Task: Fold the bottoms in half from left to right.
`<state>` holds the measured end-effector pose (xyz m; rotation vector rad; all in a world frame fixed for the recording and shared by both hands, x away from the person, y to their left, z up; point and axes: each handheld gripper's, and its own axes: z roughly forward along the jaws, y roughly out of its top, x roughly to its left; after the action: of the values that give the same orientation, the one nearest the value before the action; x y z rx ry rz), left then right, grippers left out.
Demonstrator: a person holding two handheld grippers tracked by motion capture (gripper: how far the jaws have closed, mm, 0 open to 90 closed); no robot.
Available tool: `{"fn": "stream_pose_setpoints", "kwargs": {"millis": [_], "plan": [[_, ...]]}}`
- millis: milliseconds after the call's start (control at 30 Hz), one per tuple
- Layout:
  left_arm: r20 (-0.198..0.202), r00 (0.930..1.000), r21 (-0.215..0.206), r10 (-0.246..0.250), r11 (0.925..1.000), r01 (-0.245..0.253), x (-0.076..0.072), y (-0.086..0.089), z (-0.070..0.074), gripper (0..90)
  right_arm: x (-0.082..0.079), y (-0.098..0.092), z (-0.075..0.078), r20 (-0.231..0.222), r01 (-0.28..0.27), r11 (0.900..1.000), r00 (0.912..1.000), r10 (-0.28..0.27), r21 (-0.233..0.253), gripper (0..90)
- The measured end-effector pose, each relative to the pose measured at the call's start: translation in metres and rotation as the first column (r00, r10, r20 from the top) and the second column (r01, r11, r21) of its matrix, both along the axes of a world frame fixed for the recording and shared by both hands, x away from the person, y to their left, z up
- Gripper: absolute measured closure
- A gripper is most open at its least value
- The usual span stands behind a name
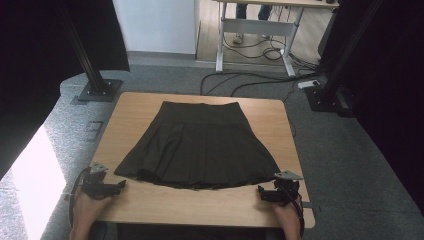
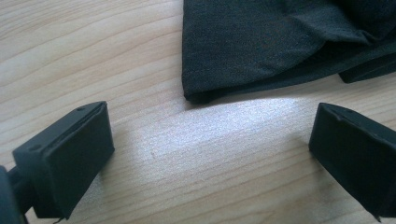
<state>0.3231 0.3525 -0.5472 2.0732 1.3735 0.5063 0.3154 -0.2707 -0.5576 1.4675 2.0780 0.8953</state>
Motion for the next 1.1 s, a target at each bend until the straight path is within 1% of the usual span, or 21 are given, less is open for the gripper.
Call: {"fn": "stream_pose_setpoints", "kwargs": {"millis": [500,633,767,800,833,867,900,933,967,1000,1033,1067,1100], "plan": [[0.001,0.9999,0.001,0.012,0.9999,-0.012,0.0,-0.002,0.0,0.0,0.0,0.0,0.0,0.0,0.0,1.0,1.0,0.0,0.0,0.0],[0.0,1.0,-0.001,0.01,1.0,-0.01,0.0,-0.001,0.0,0.0,0.0,0.0,0.0,0.0,-0.002,1.0,1.0,0.002,0.001,0.0],[0.0,1.0,-0.005,-0.004,1.0,0.004,-0.001,-0.001,0.0,0.0,-0.001,0.0,0.0,-0.002,-0.009,1.0,1.0,0.009,0.004,0.0],[-0.019,0.9997,-0.01,-0.013,0.9999,0.013,0.0,0.002,0.003,0.0,-0.003,-0.002,0.001,0.0,-0.008,1.0,1.0,0.008,0.025,0.0],[-0.018,0.9997,-0.004,-0.014,0.9999,0.014,0.0,0.003,0.005,0.0,-0.003,-0.003,0.001,-0.003,-0.005,0.999,1.0,0.005,0.037,0.0],[-0.003,0.9999,0.005,-0.013,0.9999,0.013,-0.001,0.005,0.01,0.0,-0.003,-0.005,0.002,-0.007,-0.003,0.999,1.0,0.003,0.046,1.5],[0.017,0.9998,0.002,-0.007,1.0,0.007,-0.001,0.008,0.015,0.0,-0.004,-0.005,0.004,-0.011,0.002,0.999,0.9999,-0.001,0.044,2.3],[0.036,0.9994,-0.015,0.0,0.9999,0.001,-0.001,0.011,0.021,0.0,-0.004,-0.006,0.006,-0.007,0.001,0.999,1.0,-0.001,0.035,2.3],[0.036,0.9994,-0.015,0.0,0.9999,0.001,-0.001,0.011,0.021,0.0,-0.004,-0.006,0.006,-0.007,0.001,0.999,1.0,-0.001,0.035,2.3],[0.059,0.9982,-0.053,0.009,0.9986,-0.005,0.003,0.016,0.032,0.0,-0.004,-0.005,0.011,-0.002,0.001,0.999,1.0,-0.001,0.036,2.3],[0.059,0.9982,-0.053,0.009,0.9986,-0.005,0.003,0.016,0.032,0.0,-0.004,-0.003,0.014,0.0,-0.004,0.999,1.0,0.004,0.039,2.3],[0.065,0.9979,-0.052,0.004,0.9986,-0.001,0.006,0.015,0.036,0.0,-0.004,-0.003,0.014,0.0,-0.004,0.999,1.0,0.004,0.039,2.3],[0.072,0.9974,-0.03,-0.006,0.9995,0.008,0.011,0.012,0.041,0.0,-0.004,-0.001,0.018,0.009,-0.01,0.999,0.9999,0.01,0.035,2.3]]}}
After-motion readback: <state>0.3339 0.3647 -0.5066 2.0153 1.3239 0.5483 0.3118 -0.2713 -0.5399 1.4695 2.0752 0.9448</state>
